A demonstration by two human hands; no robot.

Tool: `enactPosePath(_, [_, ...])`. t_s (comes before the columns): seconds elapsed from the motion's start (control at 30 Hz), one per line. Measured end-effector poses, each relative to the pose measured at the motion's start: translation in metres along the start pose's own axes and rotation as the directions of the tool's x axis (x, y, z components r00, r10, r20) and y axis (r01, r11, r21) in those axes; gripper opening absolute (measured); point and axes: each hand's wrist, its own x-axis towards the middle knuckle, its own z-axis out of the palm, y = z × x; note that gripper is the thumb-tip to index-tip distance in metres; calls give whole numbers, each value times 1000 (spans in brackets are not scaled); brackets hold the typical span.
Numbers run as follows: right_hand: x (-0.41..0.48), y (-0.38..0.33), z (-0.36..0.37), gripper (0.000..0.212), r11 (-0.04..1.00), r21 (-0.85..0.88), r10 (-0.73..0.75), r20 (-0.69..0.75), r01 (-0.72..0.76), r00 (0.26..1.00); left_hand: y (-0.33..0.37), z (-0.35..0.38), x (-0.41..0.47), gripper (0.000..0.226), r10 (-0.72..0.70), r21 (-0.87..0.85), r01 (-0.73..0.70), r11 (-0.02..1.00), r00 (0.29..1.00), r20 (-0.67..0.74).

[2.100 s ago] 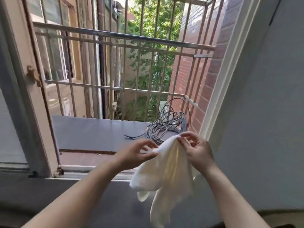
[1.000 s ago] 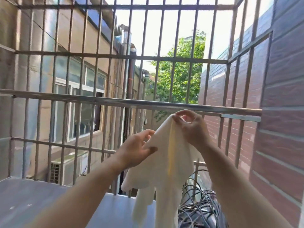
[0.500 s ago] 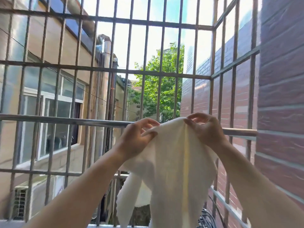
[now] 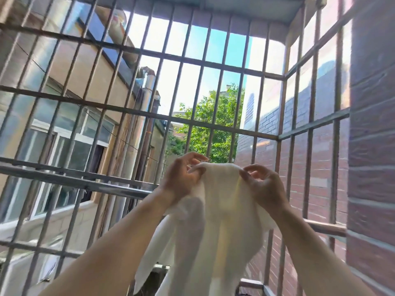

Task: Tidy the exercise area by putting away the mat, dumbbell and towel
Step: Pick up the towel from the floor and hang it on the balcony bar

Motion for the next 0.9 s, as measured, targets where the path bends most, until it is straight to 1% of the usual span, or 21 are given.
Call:
enactPosePath(0.1, [-2, -4, -6, 20, 987, 132, 79, 60, -86, 995, 7, 3, 5, 16, 35, 3, -36, 999, 999, 38])
enactPosePath(0.17, [-10, -5, -9, 20, 968, 207, 119, 133, -145, 984, 4, 0, 3, 20, 51, 9, -52, 999, 995, 87])
enactPosePath(0.23, [-18, -4, -9, 15, 962, 234, 99, 191, -143, 977, -2, -4, -2, 23, 60, -11, -59, 998, 990, 130])
enactPosePath(0.3, [-26, -3, -6, 19, 956, 260, 73, 249, -139, 966, -8, -10, -8, 22, 69, -7, -68, 998, 985, 161])
enactPosePath(0.37, [-31, 0, 1, 28, 954, 263, 64, 287, -143, 956, -14, -15, -13, 17, 53, 4, -55, 998, 980, 190])
enactPosePath(0.47, [-35, 7, 16, 57, 980, 166, 52, 303, -106, 952, -21, -21, -16, 14, 32, -5, -32, 999, 971, 239])
enactPosePath(0.53, [-38, 8, 27, 67, 982, 156, 52, 326, -108, 944, -23, -22, -17, 15, 32, -11, -30, 999, 967, 252])
enactPosePath(0.57, [-39, 7, 33, 66, 977, 173, 56, 343, -122, 938, -24, -22, -18, 15, 31, -12, -29, 999, 967, 254])
enactPosePath(0.6, [-40, 6, 38, 60, 972, 191, 61, 359, -137, 931, -24, -22, -19, 16, 30, -12, -28, 1000, 966, 257])
enactPosePath(0.7, [-38, 6, 52, 20, 975, 187, 46, 347, -117, 937, -27, -24, -21, 16, 20, -14, -17, 1000, 963, 270])
enactPosePath(0.73, [-35, 6, 54, 12, 979, 180, 34, 327, -97, 945, -28, -26, -21, 17, 15, -9, -13, 1000, 962, 272])
enactPosePath(0.83, [-22, 5, 57, 5, 984, 171, 6, 288, -58, 958, -29, -35, -21, 22, -31, 6, 31, 1000, 952, 306])
enactPosePath(0.9, [-11, 5, 59, 5, 990, 138, -5, 271, -34, 963, -34, -42, -23, 34, -85, 44, 74, 996, 919, 385])
